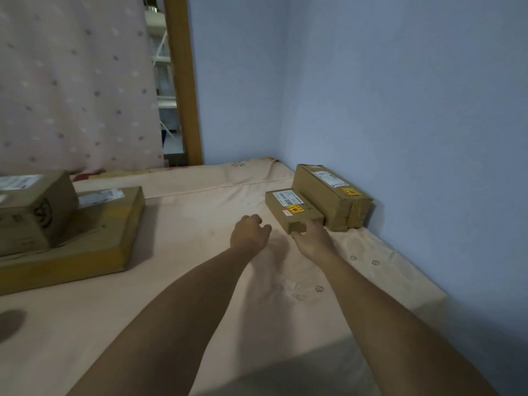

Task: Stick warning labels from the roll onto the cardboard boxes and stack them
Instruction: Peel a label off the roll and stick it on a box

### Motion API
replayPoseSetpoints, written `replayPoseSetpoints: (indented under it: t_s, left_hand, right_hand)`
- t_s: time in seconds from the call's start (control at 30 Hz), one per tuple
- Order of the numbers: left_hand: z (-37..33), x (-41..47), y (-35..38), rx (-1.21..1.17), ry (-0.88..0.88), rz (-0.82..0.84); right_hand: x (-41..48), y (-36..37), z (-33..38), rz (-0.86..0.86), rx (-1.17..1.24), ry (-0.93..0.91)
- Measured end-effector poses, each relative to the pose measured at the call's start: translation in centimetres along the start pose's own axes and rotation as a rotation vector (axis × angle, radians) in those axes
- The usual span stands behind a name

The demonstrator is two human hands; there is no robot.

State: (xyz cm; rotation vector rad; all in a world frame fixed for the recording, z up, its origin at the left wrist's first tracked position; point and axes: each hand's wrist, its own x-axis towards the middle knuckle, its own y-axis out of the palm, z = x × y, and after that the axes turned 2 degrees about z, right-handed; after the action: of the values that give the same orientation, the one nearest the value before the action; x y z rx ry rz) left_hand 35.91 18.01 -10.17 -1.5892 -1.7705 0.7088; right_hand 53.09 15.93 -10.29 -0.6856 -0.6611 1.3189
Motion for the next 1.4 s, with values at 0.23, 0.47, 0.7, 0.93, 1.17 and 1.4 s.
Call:
replayPoseSetpoints:
  t_s: [0.23, 0.47, 0.7, 0.93, 1.17, 1.4]
  left_hand:
    - [2.8, -4.4, -10.0, 0.298, 0.038, -0.091]
    - [8.7, -8.9, -21.1, 0.656, 0.049, -0.176]
    - [17.4, -14.1, -31.8, 0.775, -0.079, -0.252]
    - [24.7, -17.9, -37.7, 0.72, -0.271, -0.33]
    - [28.7, -18.6, -39.7, 0.691, -0.329, -0.332]
    - [30.4, -16.5, -39.0, 0.334, -0.323, -0.414]
  right_hand:
    - [-3.4, -0.3, 9.0, 0.074, -0.155, -0.168]
    - [-8.0, 2.7, 19.7, 0.106, -0.324, -0.358]
    - [-12.5, 8.1, 30.6, 0.123, -0.389, -0.575]
    - [-15.6, 14.4, 37.9, 0.133, -0.451, -0.662]
    - [-15.7, 19.0, 41.6, 0.152, -0.458, -0.636]
    - [-15.0, 21.3, 42.4, 0.241, -0.288, -0.541]
